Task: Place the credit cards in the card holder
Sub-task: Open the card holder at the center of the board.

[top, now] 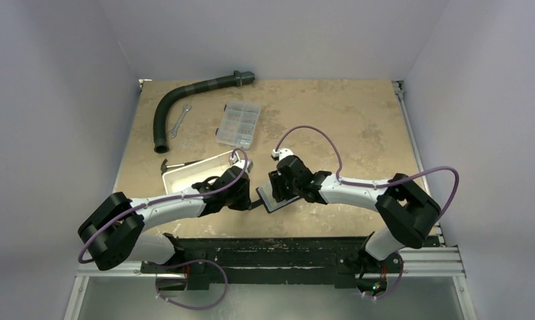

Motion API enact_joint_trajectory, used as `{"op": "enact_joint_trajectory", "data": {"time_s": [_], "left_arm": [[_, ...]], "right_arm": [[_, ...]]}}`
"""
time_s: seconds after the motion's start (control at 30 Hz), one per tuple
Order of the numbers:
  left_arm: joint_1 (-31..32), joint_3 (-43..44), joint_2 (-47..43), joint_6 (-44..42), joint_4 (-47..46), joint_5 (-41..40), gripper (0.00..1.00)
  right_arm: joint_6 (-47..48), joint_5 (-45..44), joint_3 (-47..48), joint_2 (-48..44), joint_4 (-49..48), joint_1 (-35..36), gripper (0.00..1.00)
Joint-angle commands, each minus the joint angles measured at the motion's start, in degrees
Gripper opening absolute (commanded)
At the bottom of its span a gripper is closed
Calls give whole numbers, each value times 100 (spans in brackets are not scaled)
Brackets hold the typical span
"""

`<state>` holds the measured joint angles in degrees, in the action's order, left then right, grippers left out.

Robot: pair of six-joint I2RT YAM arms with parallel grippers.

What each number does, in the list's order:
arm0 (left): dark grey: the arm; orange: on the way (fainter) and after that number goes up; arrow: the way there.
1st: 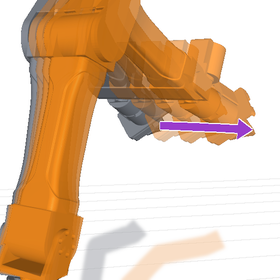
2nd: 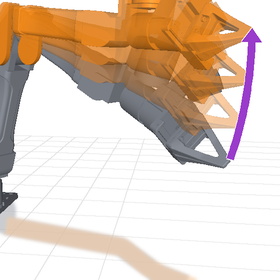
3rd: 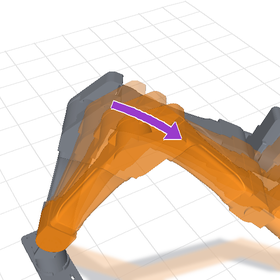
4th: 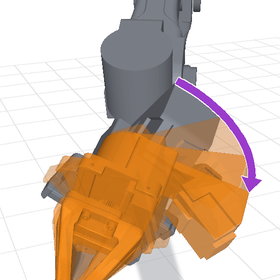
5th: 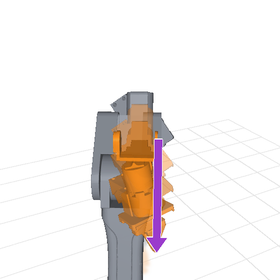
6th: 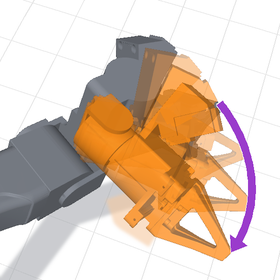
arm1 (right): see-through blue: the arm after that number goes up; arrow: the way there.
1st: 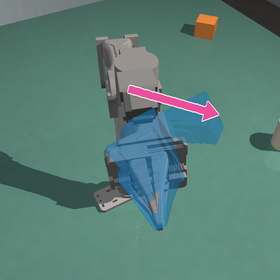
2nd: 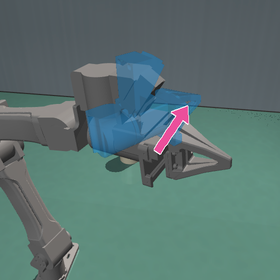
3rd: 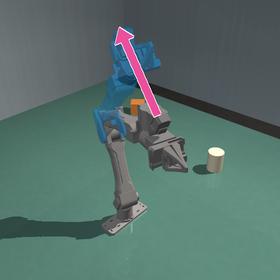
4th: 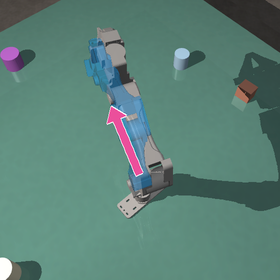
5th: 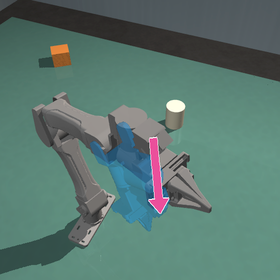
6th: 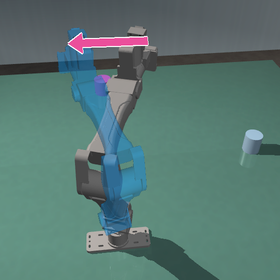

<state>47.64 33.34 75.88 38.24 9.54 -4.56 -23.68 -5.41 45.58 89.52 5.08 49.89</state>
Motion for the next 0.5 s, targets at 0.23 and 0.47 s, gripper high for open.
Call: {"op": "enact_joint_trajectory", "data": {"time_s": [0.23, 0.47], "left_arm": [[-17, 128, -61, -106, -53, -37, 0], [-18, 118, -66, -105, -87, 13, 0]], "right_arm": [[-343, -1458, 93, -521, 691, 30, 61], [74, -67, -110, -790, -101, 38, 77]]}}
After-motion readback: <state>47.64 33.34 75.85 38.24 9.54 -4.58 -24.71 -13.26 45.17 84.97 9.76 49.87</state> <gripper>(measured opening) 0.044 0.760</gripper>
